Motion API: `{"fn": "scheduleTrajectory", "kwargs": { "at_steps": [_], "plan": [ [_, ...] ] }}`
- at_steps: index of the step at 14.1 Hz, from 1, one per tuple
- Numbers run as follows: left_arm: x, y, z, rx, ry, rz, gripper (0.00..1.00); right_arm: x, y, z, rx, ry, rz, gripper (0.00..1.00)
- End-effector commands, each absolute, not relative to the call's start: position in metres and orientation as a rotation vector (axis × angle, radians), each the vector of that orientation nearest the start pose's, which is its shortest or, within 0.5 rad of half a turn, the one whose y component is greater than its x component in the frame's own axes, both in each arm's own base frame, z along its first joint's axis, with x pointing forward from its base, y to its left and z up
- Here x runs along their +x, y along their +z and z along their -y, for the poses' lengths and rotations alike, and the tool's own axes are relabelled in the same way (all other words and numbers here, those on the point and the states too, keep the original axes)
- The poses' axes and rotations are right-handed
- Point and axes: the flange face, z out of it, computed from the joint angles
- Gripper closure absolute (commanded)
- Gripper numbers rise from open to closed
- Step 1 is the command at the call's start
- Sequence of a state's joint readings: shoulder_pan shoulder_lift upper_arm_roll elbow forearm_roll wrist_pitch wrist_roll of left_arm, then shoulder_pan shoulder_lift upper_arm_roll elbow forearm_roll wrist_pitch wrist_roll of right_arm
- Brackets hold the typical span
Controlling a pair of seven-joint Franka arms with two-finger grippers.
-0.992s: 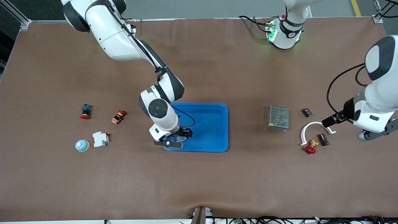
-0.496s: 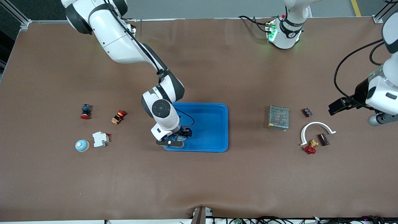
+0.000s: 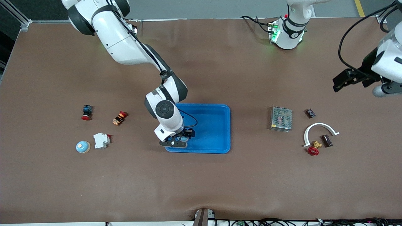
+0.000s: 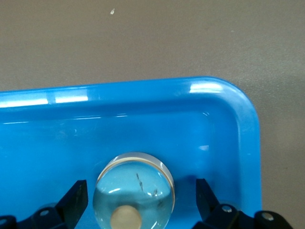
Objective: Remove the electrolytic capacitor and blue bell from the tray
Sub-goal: 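Grasp the second bell with the right gripper while the left gripper withdraws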
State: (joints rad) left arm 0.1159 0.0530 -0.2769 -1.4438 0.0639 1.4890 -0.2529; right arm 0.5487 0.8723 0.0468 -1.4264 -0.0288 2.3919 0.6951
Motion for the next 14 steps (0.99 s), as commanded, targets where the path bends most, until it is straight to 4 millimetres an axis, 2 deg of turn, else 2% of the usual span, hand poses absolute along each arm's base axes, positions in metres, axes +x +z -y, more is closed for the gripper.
{"fn": "scheduleTrajectory", "kwargs": {
  "at_steps": [1,4,8,11,14],
  "plan": [
    [0.539,0.655,0.07,-3.095,0.015,0.063,0.0,0.611,0.179,-0.409,-3.079,-0.135,-0.146,0.02],
    [0.533,0.654,0.072,-3.092,0.025,0.049,0.0,0.611,0.179,-0.409,-3.077,-0.136,-0.147,0.3],
    [0.528,0.656,0.07,-3.089,0.022,0.051,0.0,0.612,0.178,-0.408,-3.078,-0.137,-0.149,0.52],
    [0.525,0.657,0.058,-3.088,0.014,0.082,0.0,0.611,0.182,-0.409,-3.082,-0.132,-0.142,0.54],
    [0.527,0.657,0.055,-3.079,0.0,0.078,0.0,0.611,0.203,-0.409,-3.1,-0.091,-0.144,0.54]
  ]
}}
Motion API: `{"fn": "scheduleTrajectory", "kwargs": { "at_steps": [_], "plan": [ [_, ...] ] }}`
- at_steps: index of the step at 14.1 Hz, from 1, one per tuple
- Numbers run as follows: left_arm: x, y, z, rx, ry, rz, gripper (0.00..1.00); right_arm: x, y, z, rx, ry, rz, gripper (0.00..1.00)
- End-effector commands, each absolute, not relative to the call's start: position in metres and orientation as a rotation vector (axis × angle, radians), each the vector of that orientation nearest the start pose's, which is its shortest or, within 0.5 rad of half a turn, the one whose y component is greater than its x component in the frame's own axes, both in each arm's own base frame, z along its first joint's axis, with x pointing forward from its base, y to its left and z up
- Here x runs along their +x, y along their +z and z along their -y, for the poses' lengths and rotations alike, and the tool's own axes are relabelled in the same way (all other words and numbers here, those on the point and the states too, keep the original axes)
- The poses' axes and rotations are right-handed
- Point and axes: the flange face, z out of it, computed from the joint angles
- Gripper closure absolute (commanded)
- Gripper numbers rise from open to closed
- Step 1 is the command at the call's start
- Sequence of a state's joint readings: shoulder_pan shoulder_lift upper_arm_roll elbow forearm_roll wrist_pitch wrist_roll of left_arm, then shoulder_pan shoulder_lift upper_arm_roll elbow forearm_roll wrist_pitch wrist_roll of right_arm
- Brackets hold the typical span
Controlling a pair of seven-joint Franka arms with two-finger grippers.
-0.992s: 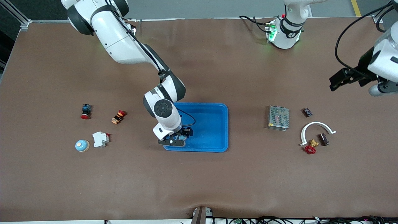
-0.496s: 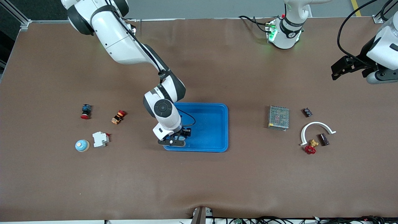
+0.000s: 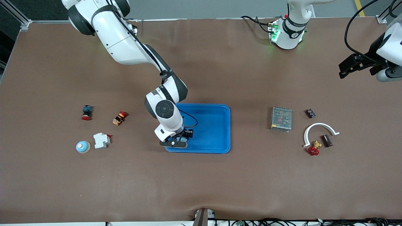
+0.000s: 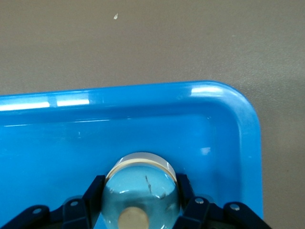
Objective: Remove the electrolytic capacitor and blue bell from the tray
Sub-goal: 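Grasp the second bell with the right gripper while the left gripper withdraws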
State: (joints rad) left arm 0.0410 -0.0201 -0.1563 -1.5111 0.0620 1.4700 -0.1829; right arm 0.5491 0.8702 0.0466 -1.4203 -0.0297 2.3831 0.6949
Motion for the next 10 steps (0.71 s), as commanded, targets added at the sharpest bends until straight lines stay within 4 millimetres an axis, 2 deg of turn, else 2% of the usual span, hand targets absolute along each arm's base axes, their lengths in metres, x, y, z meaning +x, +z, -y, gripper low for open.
{"fn": "scheduleTrajectory", "kwargs": {
  "at_steps": [1,2,3,6,8,10],
  "plan": [
    [0.528,0.657,0.054,-3.077,-0.007,0.08,0.0,0.61,0.217,-0.411,-3.113,-0.063,-0.141,0.54],
    [0.527,0.659,0.053,-3.077,-0.014,0.083,0.0,0.608,0.233,-0.411,-3.128,-0.038,-0.13,0.54],
    [0.528,0.659,0.053,-3.076,-0.017,0.083,0.0,0.605,0.257,-0.409,-3.145,-0.012,-0.124,0.54],
    [0.529,0.663,0.05,-3.087,-0.026,0.094,0.0,0.589,0.34,-0.396,-3.204,0.098,-0.066,0.54],
    [0.531,0.658,0.048,-3.078,-0.012,0.097,0.0,0.581,0.388,-0.378,-3.225,0.147,0.029,0.54],
    [0.534,0.651,0.047,-3.079,0.005,0.098,0.0,0.583,0.426,-0.342,-3.232,0.207,0.132,0.54]
  ]
}}
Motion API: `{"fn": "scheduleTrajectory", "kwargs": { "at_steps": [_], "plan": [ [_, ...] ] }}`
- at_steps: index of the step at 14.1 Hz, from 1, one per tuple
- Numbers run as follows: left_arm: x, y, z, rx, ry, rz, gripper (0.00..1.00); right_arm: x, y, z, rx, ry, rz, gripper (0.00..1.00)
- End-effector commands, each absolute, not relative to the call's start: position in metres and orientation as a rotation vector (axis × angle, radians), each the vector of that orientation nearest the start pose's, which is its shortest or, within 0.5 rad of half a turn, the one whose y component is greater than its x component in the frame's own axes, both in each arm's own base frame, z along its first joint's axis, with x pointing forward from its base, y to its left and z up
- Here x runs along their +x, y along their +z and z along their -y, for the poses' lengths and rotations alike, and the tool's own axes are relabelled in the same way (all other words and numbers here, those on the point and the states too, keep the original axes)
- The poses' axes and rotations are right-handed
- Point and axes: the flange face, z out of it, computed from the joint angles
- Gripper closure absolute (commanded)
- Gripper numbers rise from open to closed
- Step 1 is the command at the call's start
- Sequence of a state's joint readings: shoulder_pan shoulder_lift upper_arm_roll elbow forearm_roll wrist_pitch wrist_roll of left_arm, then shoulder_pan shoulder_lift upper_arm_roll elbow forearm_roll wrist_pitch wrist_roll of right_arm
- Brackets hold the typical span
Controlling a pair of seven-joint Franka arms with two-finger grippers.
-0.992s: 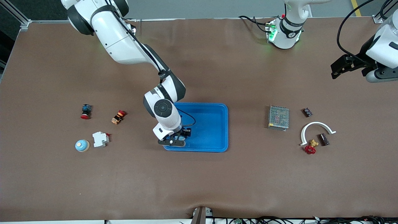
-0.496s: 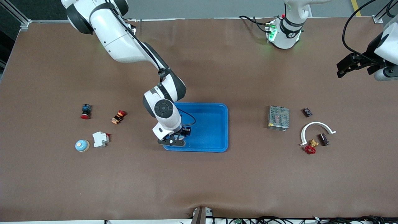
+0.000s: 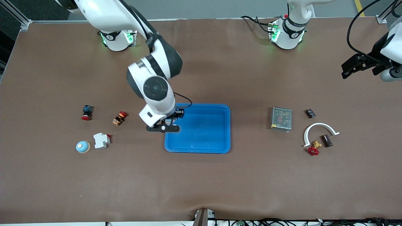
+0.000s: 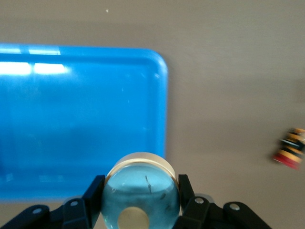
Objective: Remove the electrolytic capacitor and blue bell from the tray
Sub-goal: 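Carry the bell with the right gripper and set it beside the red button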
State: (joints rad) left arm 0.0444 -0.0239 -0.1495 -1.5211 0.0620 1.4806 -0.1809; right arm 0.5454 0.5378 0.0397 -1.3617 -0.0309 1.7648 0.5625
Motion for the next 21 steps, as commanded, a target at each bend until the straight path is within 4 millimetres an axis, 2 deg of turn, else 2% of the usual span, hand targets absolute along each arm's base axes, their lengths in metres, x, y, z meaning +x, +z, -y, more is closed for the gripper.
{"fn": "scheduleTrajectory", "kwargs": {
  "at_steps": [1,2,4,6,9,12,16,18,21],
  "plan": [
    [0.535,0.651,0.045,-3.077,0.007,0.103,0.0,0.588,0.439,-0.318,-3.225,0.234,0.182,0.54],
    [0.534,0.651,0.04,-3.076,0.01,0.117,0.0,0.593,0.453,-0.294,-3.21,0.256,0.255,0.55],
    [0.533,0.652,0.038,-3.078,0.016,0.101,0.0,0.602,0.467,-0.246,-3.181,0.303,0.375,0.55],
    [0.534,0.651,0.035,-3.078,0.024,0.099,0.0,0.605,0.472,-0.202,-3.15,0.323,0.478,0.55],
    [0.534,0.649,0.037,-3.089,0.03,0.095,0.0,0.608,0.466,-0.137,-3.098,0.35,0.6,0.54],
    [0.534,0.649,0.041,-3.09,0.03,0.086,0.0,0.606,0.447,-0.079,-3.053,0.325,0.704,0.55],
    [0.534,0.649,0.046,-3.119,0.033,0.078,0.0,0.595,0.401,-0.014,-3.002,0.299,0.799,0.55],
    [0.534,0.649,0.046,-3.121,0.033,0.078,0.0,0.586,0.375,0.002,-2.993,0.289,0.812,0.55],
    [0.534,0.65,0.051,-3.121,0.031,0.064,0.0,0.558,0.342,0.005,-3.001,0.246,0.821,0.54]
  ]
}}
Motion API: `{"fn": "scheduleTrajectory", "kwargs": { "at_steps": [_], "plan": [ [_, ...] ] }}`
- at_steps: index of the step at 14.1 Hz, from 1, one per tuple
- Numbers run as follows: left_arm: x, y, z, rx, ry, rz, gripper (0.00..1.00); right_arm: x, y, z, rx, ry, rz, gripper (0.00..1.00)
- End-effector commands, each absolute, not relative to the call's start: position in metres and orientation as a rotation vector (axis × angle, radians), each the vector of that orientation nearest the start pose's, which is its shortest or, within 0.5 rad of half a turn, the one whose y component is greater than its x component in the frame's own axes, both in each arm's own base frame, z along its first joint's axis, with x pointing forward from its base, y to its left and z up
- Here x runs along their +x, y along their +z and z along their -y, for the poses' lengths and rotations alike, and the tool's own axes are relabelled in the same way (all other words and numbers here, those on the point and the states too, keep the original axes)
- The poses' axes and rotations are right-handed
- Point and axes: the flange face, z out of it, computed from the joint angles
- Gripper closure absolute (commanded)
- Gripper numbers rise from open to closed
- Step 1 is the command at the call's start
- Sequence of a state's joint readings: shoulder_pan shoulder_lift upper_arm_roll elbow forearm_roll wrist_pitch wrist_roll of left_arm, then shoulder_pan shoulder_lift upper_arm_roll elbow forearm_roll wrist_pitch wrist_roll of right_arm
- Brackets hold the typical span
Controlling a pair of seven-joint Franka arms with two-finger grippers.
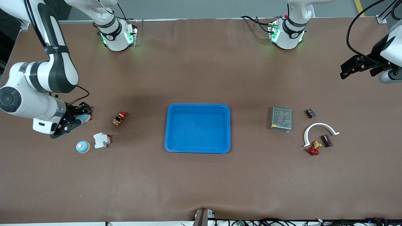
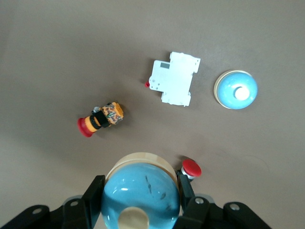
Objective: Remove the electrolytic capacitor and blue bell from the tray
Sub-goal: 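Carry the bell with the right gripper and set it beside the red button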
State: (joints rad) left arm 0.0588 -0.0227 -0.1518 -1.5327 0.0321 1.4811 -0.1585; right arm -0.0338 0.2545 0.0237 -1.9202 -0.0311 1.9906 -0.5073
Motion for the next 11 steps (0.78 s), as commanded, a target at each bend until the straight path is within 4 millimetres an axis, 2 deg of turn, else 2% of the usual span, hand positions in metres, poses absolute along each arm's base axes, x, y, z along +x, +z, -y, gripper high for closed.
{"fn": "scheduleTrajectory", "kwargs": {
  "at_steps": [1,7,11],
  "plan": [
    [0.534,0.65,0.053,-3.121,0.031,0.059,0.0,0.549,0.331,0.005,-3.006,0.223,0.822,0.54],
    [0.535,0.648,0.054,-3.121,0.036,0.054,0.0,0.515,0.275,0.029,-3.0,0.136,0.867,0.54],
    [0.534,0.648,0.055,-3.121,0.035,0.054,0.0,0.498,0.25,0.026,-3.004,0.086,0.854,0.54]
  ]
}}
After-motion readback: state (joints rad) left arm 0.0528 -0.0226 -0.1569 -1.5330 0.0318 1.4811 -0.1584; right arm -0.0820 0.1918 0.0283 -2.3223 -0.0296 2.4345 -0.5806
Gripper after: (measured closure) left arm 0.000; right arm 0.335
